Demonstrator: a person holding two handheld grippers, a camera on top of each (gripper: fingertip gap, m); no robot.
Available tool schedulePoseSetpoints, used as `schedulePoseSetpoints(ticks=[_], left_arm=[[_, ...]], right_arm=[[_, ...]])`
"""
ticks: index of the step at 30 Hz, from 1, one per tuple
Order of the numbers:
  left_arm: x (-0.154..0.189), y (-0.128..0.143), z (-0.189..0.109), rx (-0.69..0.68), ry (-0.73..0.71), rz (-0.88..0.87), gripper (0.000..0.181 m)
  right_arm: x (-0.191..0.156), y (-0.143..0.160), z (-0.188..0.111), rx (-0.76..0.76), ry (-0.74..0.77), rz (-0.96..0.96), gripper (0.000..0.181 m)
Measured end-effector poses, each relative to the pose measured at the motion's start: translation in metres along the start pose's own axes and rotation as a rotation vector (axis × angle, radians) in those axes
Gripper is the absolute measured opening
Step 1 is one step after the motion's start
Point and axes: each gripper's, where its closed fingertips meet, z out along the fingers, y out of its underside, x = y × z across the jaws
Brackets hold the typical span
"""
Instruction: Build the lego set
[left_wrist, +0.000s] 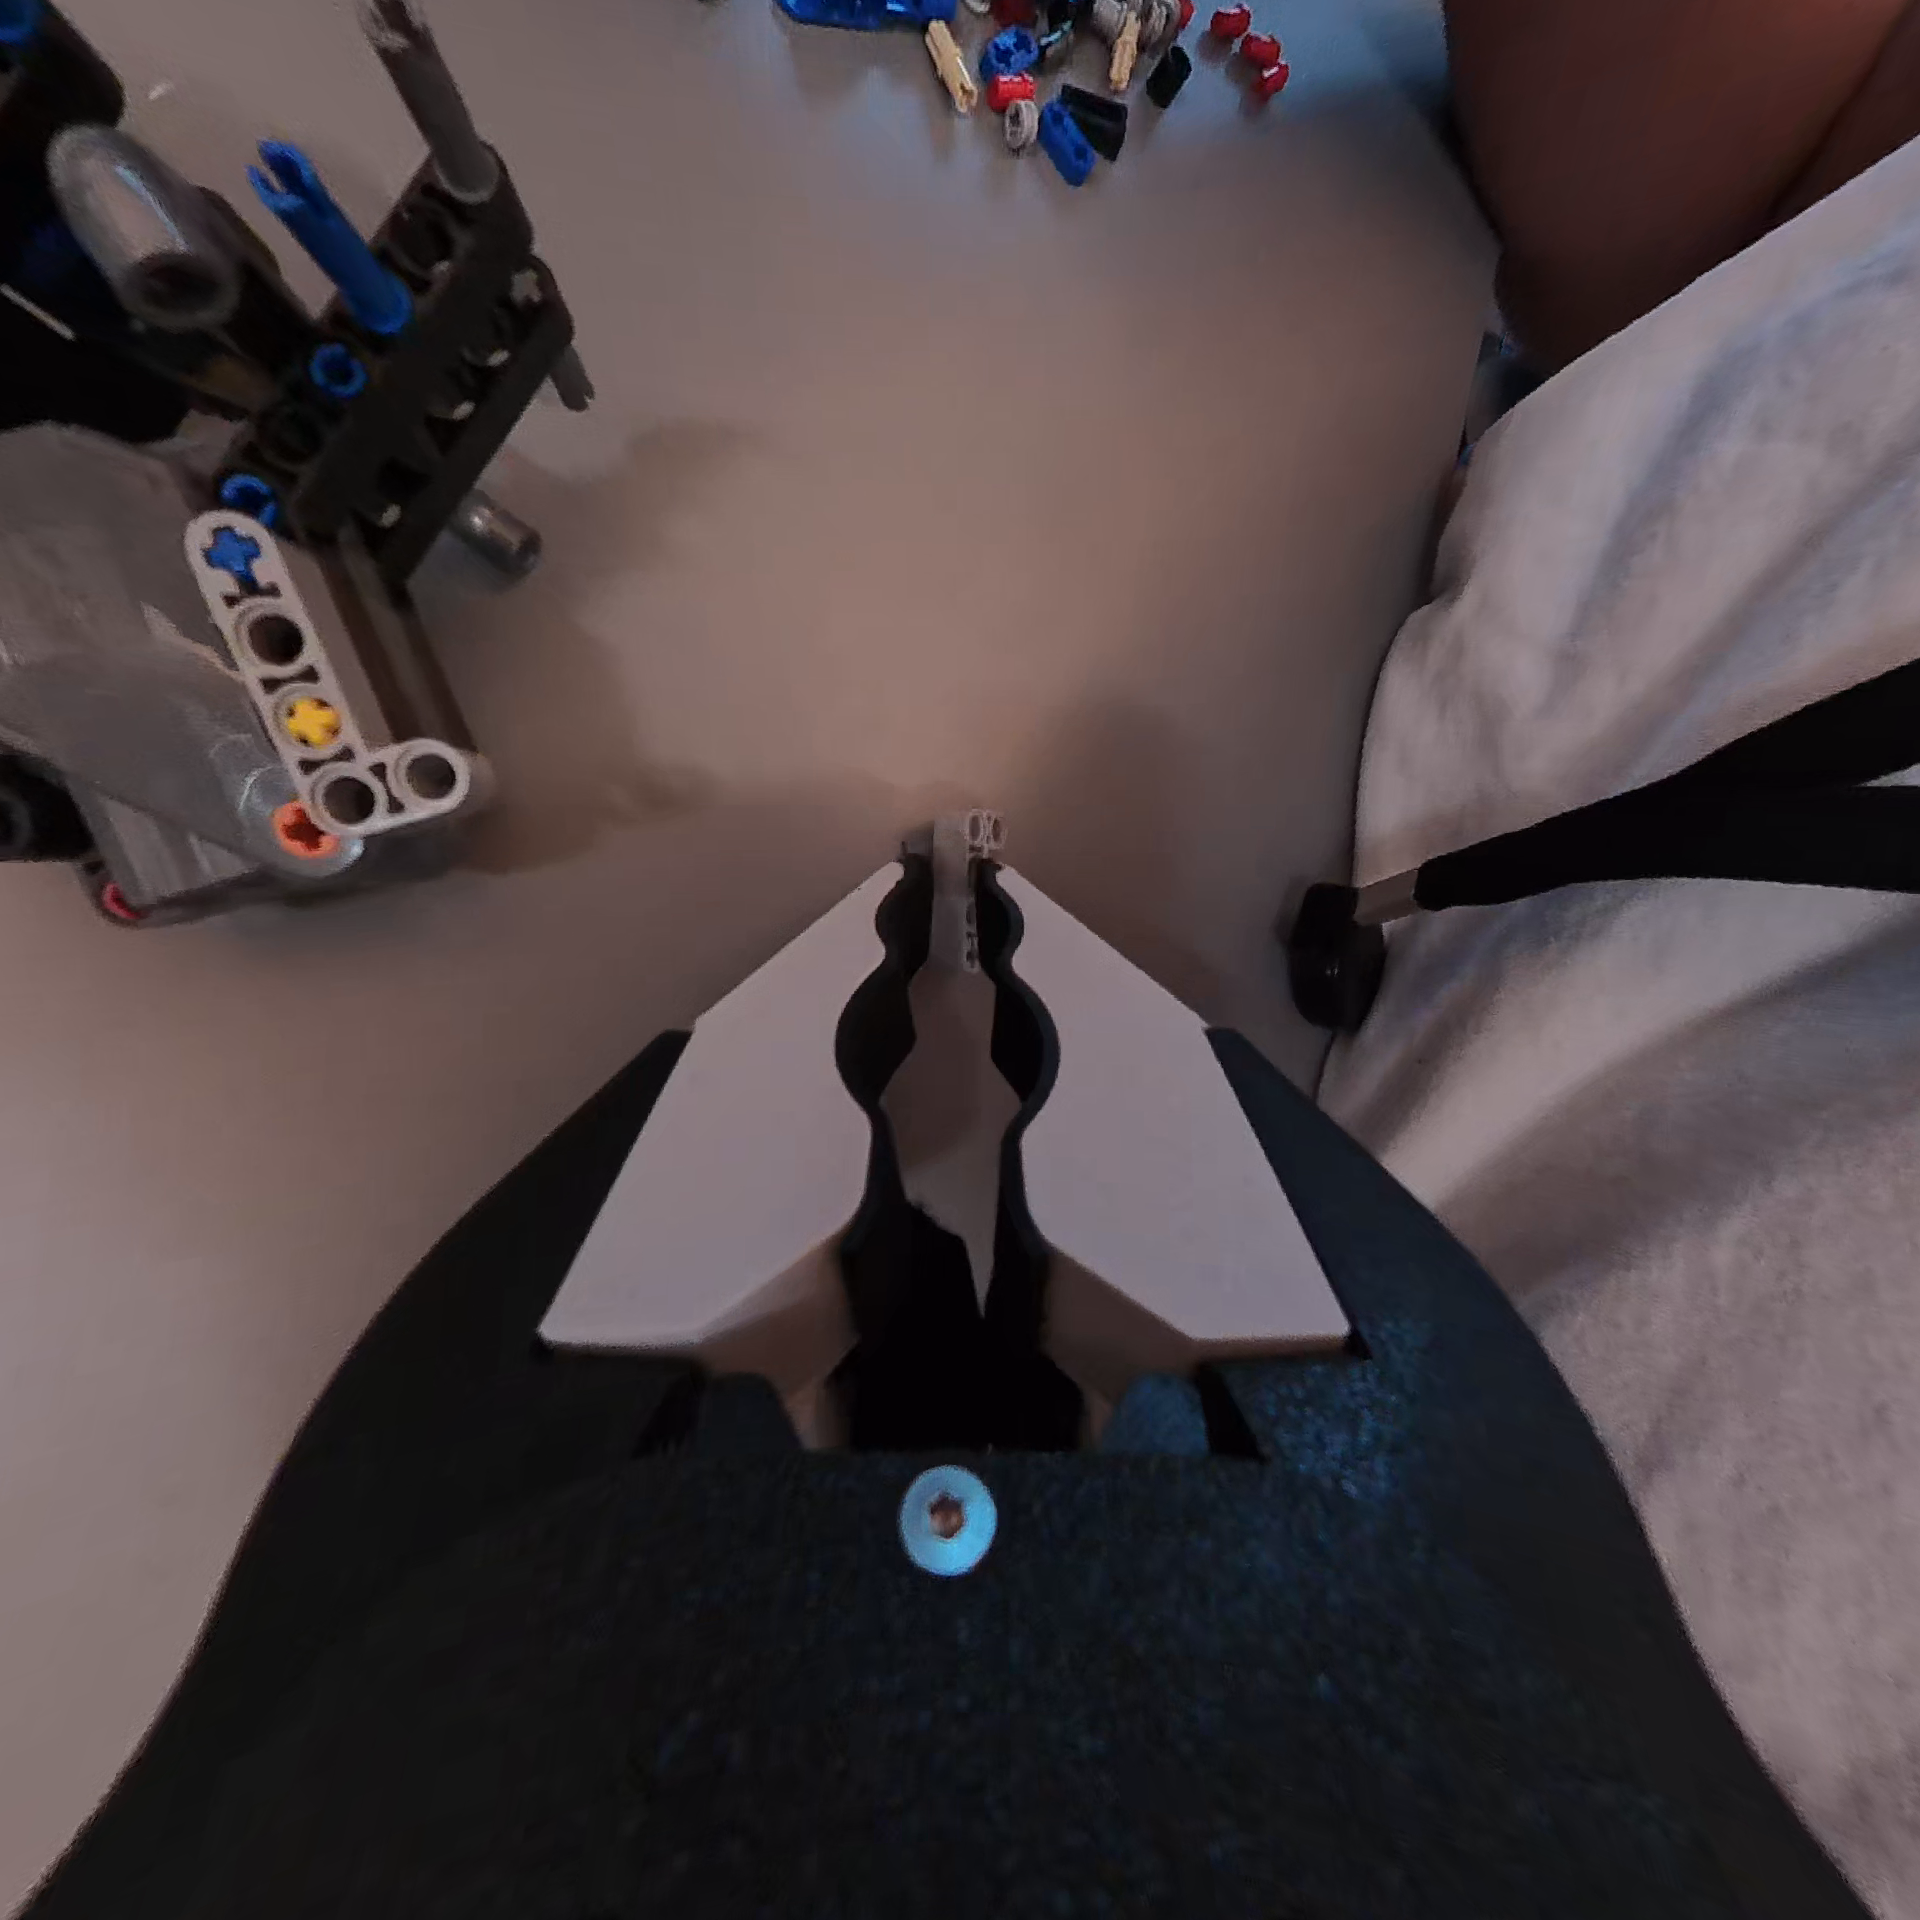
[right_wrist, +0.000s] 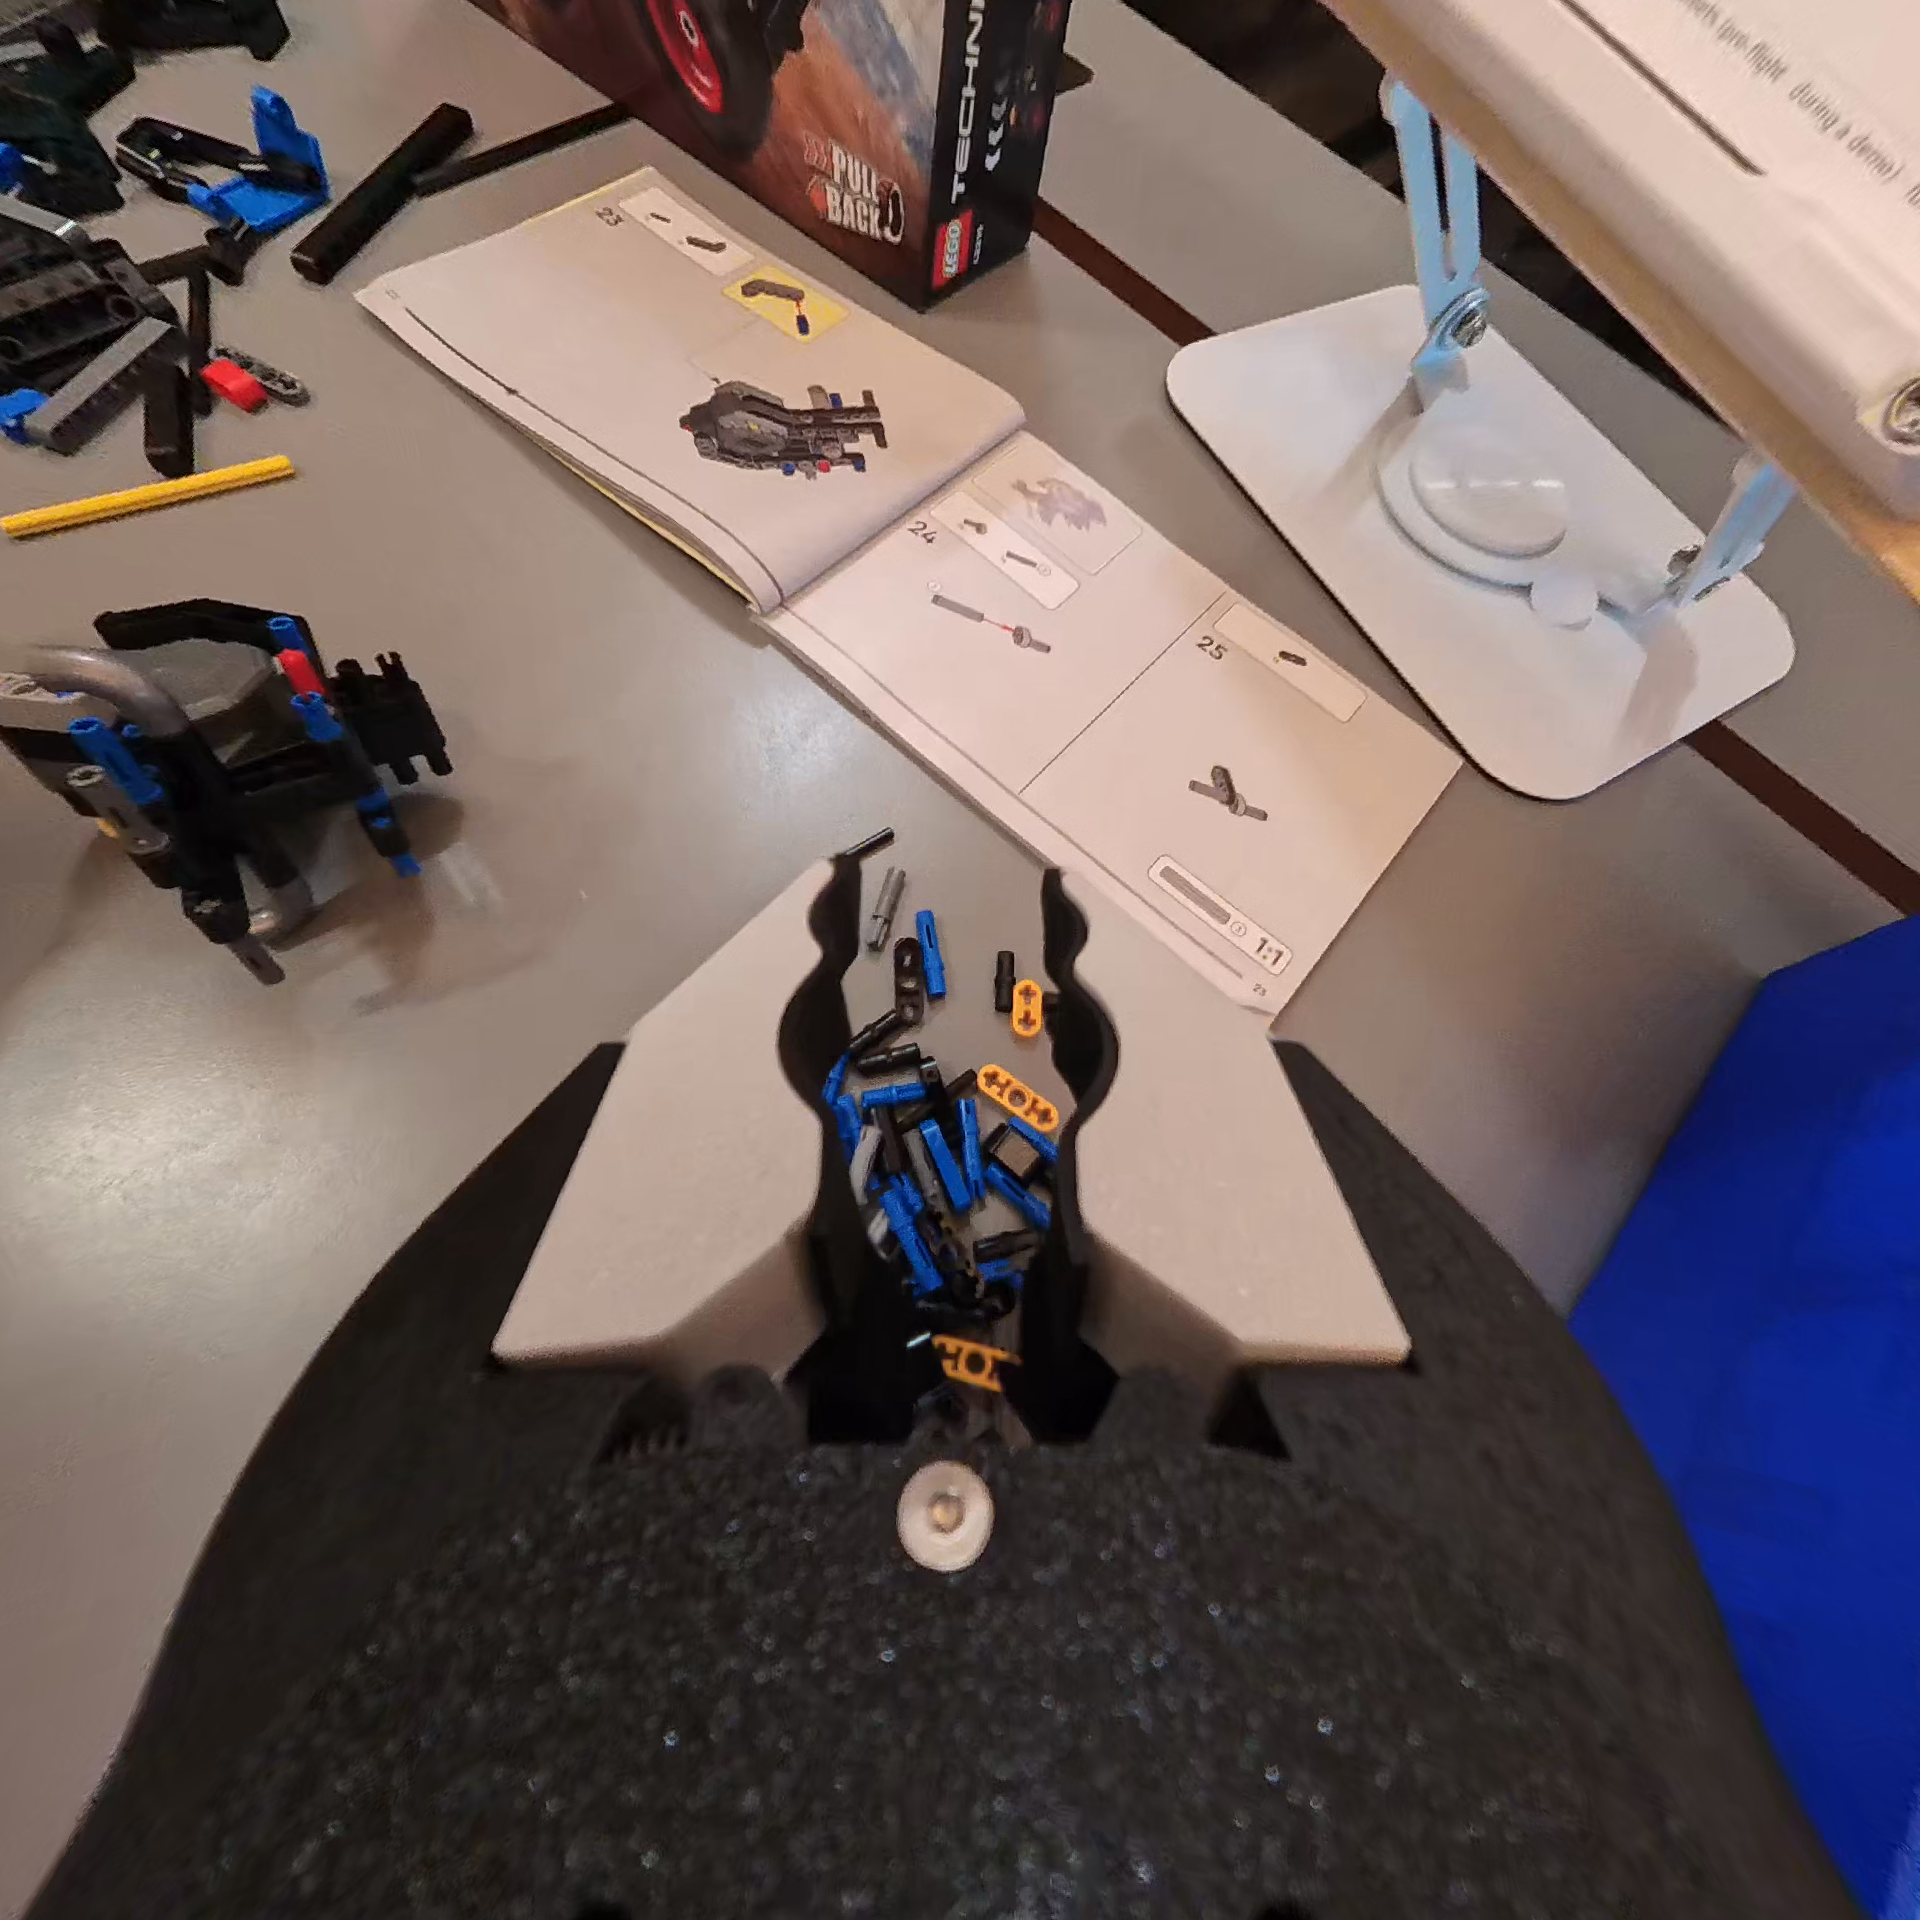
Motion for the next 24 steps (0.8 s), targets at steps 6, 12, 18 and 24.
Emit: schedulePoseSetpoints(ticks=[6,12,18,24], left_arm=[[-0.004,-0.001,0.003,0.010,-0.028,0.061,0.015],[-0.009,-0.032,-0.032,0.281,-0.118,0.140,0.020],[-0.017,-0.064,-0.090,0.628,-0.193,0.133,0.020],[-0.028,-0.065,-0.093,0.665,-0.215,0.123,0.020]], right_arm=[[-0.006,0.003,-0.014,-0.015,-0.052,-0.028,0.028],[-0.027,0.045,-0.019,-0.062,-0.104,-0.019,0.022],[-0.026,0.062,-0.031,-0.075,-0.105,0.030,0.023],[-0.020,0.051,-0.013,-0.105,-0.101,0.019,0.016]])
